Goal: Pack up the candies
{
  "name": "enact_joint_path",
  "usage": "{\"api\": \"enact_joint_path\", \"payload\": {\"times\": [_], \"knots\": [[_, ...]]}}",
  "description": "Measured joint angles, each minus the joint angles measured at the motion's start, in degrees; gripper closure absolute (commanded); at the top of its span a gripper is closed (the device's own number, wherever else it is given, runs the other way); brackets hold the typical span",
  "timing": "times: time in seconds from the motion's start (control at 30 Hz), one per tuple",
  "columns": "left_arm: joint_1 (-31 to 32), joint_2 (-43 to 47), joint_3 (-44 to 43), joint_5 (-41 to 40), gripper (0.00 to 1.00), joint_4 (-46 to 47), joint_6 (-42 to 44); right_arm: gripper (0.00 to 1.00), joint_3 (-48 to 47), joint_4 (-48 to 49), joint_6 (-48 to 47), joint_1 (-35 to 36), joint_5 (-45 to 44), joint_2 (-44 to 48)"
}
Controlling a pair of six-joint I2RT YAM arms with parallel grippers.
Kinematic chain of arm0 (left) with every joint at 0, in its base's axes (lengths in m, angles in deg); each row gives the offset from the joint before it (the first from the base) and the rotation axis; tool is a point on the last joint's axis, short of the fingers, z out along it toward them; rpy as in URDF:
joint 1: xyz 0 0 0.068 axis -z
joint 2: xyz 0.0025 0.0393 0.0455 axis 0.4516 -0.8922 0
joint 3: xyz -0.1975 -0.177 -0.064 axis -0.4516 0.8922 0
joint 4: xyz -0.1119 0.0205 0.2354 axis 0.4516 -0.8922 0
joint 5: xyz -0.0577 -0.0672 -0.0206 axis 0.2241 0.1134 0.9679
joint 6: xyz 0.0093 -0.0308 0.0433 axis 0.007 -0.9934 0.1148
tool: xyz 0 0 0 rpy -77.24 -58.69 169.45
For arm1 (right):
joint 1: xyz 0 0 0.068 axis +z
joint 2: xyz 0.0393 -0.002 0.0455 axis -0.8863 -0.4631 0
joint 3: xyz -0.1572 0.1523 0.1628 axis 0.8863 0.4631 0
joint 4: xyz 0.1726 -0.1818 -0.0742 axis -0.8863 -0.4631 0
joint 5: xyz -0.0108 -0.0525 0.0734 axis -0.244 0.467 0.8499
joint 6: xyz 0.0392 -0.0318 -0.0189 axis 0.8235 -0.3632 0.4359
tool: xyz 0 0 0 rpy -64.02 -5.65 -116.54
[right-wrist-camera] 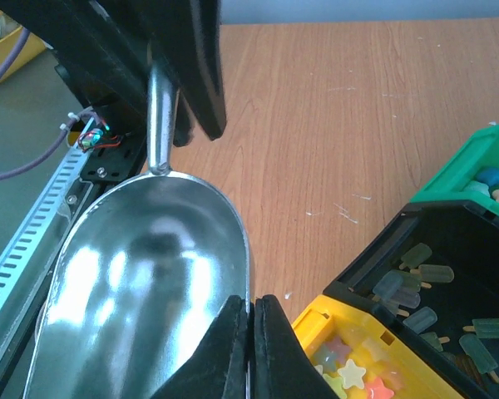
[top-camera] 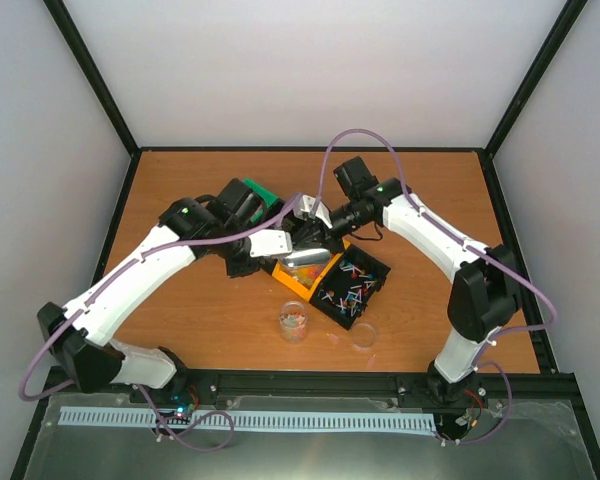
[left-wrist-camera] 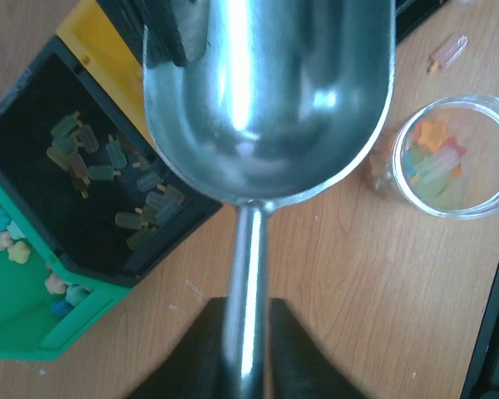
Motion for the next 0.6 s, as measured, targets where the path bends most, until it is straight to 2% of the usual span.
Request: {"api": "enact_joint_path", "payload": {"times": [0.27,0.5,0.6], "knots": [[-2.8,12.24,9.29,8.22,0.59,8.96,-3.41,0.97,1.97,2.36,3.34,0.24,1.9,2.47],[-5.62,18.95,15.19,17.84,0.58,15.58,-5.86,0.97,3.89,3.39,3.43,0.24,4.72,4.7],[-6.58,19.15,15.65,21.35,0.63,16.87,-6.97,0.97,4.2,3.82,3.15,0.17,5.16,5.03]]}}
